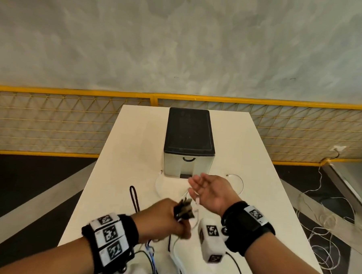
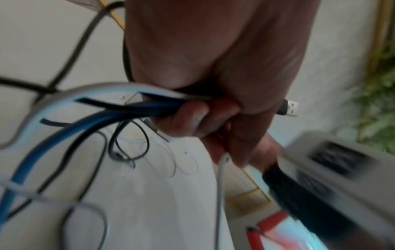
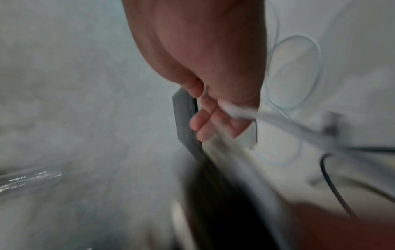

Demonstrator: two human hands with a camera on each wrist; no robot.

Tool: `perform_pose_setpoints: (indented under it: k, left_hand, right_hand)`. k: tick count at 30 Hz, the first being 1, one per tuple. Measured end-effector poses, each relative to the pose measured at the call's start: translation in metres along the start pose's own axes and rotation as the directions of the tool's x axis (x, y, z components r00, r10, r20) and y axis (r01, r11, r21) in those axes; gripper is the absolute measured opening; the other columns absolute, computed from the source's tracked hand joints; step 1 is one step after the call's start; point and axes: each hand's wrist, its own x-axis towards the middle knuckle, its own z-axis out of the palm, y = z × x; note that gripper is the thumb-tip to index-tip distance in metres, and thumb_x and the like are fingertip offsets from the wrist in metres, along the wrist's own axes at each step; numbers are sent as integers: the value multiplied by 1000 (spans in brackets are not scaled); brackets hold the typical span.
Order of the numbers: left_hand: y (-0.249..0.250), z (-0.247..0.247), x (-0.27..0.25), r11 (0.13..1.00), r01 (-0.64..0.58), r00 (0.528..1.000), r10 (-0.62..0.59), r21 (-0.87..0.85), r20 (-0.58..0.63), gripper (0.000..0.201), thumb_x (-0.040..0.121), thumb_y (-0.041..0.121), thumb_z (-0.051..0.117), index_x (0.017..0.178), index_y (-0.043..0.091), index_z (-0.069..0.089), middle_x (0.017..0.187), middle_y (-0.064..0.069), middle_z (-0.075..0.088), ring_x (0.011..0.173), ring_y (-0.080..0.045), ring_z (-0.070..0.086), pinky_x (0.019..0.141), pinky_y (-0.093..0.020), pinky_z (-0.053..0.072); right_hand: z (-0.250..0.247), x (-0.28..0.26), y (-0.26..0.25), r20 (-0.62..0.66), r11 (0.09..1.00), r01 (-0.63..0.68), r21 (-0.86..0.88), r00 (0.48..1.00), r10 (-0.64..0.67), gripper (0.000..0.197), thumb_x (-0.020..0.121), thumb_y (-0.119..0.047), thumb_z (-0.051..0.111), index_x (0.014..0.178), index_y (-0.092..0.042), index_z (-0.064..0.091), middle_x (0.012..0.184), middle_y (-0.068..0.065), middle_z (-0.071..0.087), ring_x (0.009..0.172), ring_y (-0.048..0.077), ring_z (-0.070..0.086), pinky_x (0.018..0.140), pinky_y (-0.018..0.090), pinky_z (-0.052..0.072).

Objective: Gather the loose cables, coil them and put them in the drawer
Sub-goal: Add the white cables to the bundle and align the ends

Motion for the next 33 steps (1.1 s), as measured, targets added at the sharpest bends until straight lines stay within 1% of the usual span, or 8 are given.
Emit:
perform_pose_setpoints:
  k: [4, 7, 14, 19, 23, 26, 29, 33]
  left_hand:
    - [-23, -3, -14, 992, 58, 996, -66, -115, -60, 14, 76, 6, 77, 67, 15, 71, 54, 6, 56, 42, -7, 40, 43, -17, 30]
    - [-31, -10, -12, 977, 68, 991, -90, -203, -98, 9, 77, 8, 76, 70, 14, 74, 64, -8, 53, 46, -12, 32, 46, -23, 22]
    - [-22, -18, -6, 987, 83, 994, -92, -134, -60, 13, 86, 19, 72, 77, 10, 69, 60, 0, 59, 43, -9, 33, 43, -22, 26]
    - [9, -35, 5, 932, -54, 974, -29, -358, -224, 26, 99, 21, 55, 93, 0, 68, 68, -5, 59, 42, -10, 36, 43, -23, 30]
    - [35, -41, 10, 871, -183, 970, 85, -456, -228, 29, 98, 24, 53, 90, 2, 70, 71, -8, 69, 52, -17, 58, 54, -31, 52]
    - [39, -39, 15, 847, -260, 958, 164, -464, -237, 28, 90, 31, 57, 87, 8, 72, 82, -13, 75, 78, -29, 72, 85, -49, 53]
    - [39, -32, 22, 831, -306, 943, 197, -463, -269, 23, 93, 29, 59, 84, 15, 75, 94, -17, 76, 98, -32, 72, 97, -50, 49]
    - [39, -25, 30, 797, -296, 950, 190, -527, -246, 22, 89, 28, 60, 88, 13, 76, 102, -21, 75, 104, -35, 71, 97, -53, 50]
  right_hand:
    - [-7, -15, -3, 46, 934, -23, -357, 998, 42, 12, 98, -23, 49, 98, -16, 58, 76, 5, 64, 77, 23, 63, 74, 37, 47]
    - [-11, -32, 15, 139, 632, 77, -771, 989, 49, 14, 92, -30, 59, 102, -21, 64, 93, 0, 64, 85, 18, 60, 70, 32, 45]
    - [-40, -57, 47, 340, 482, 177, -858, 899, 276, 7, 89, -16, 63, 87, -16, 70, 80, 4, 66, 71, 14, 62, 63, 23, 50]
    - [-77, -66, 61, 381, -193, 426, -884, 895, 232, 19, 82, -28, 63, 92, -16, 74, 98, 4, 74, 80, 3, 57, 76, 20, 44]
    - [-95, -66, 75, 244, -421, 386, -821, 904, 352, 18, 89, -34, 54, 85, -30, 71, 131, 1, 63, 119, 19, 53, 107, 30, 30]
    - [-96, -50, 67, 295, -340, 413, -845, 890, 348, 26, 83, -43, 57, 98, -28, 73, 115, -4, 71, 108, 15, 63, 97, 27, 42]
    - [-100, -6, 35, 291, -143, 270, -952, 945, -147, 23, 89, -41, 63, 96, -21, 72, 93, -3, 72, 94, 19, 66, 79, 23, 44]
    - [-125, 64, -42, -212, 293, -20, -956, 737, -642, 42, 89, -37, 66, 118, -7, 62, 117, 18, 67, 112, 35, 61, 90, 33, 44]
